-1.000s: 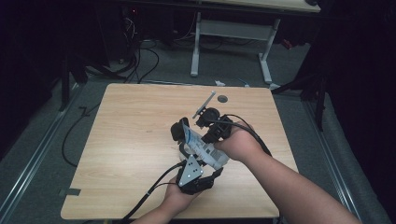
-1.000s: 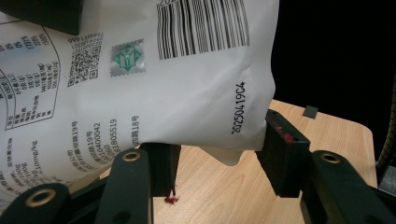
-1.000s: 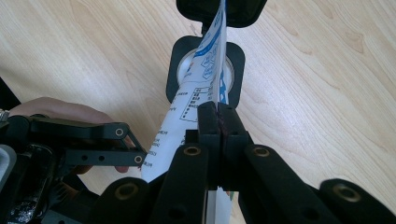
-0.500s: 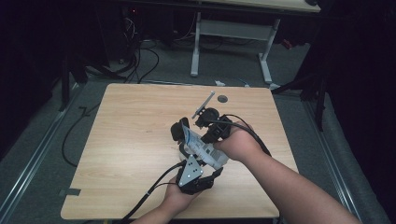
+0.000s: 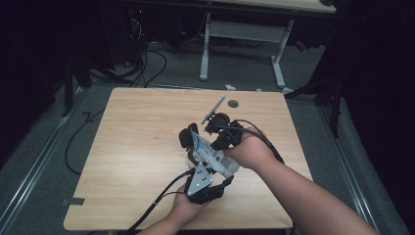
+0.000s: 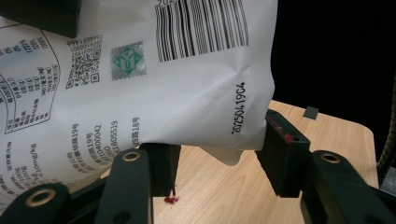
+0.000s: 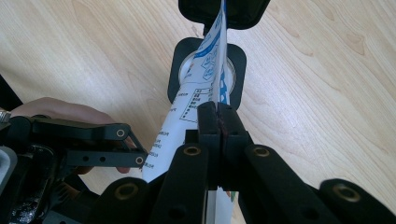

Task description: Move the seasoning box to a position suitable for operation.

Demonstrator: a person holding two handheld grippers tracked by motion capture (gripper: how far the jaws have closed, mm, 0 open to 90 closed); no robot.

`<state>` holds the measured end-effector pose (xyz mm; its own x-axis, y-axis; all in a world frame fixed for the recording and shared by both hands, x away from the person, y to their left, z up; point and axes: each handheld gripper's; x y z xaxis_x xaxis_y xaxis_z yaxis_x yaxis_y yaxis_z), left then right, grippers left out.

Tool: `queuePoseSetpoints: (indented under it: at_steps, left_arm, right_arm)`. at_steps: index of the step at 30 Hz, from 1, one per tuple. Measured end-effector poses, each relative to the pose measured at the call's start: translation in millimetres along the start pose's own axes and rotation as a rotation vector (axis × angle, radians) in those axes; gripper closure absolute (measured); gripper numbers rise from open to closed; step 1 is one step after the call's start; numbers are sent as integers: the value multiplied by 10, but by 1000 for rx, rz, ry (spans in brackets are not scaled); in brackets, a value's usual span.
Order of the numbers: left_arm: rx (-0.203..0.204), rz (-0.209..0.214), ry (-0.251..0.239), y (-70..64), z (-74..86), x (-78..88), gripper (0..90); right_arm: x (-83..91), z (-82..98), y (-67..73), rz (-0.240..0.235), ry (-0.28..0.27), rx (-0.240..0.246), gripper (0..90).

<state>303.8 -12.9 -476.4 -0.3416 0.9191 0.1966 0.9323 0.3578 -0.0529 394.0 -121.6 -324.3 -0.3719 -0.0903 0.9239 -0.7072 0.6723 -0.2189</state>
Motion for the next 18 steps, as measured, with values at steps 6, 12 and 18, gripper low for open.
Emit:
queuePoseSetpoints:
  at_steps: [6,12,18]
  left_arm:
    - [2,1,0,1,-3,4,523]
    - [3,1,-1,0,-4,6,522]
    - [4,0,0,3,-4,6,522]
  right_arm:
    - [1,-2,0,-1,-1,-1,899]
    - [2,-3,2,0,-1,-2,900]
    - [-2,-7,2,1,-1,-2,899]
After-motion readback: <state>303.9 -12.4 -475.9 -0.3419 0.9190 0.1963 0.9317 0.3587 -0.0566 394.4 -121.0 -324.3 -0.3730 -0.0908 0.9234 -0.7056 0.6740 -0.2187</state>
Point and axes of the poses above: each handheld gripper's, and its own axes: x roughly backward along the jaws, z roughly out of its underside, y roughly to its left, and after that the axes turned 10 degrees about z, right-handed
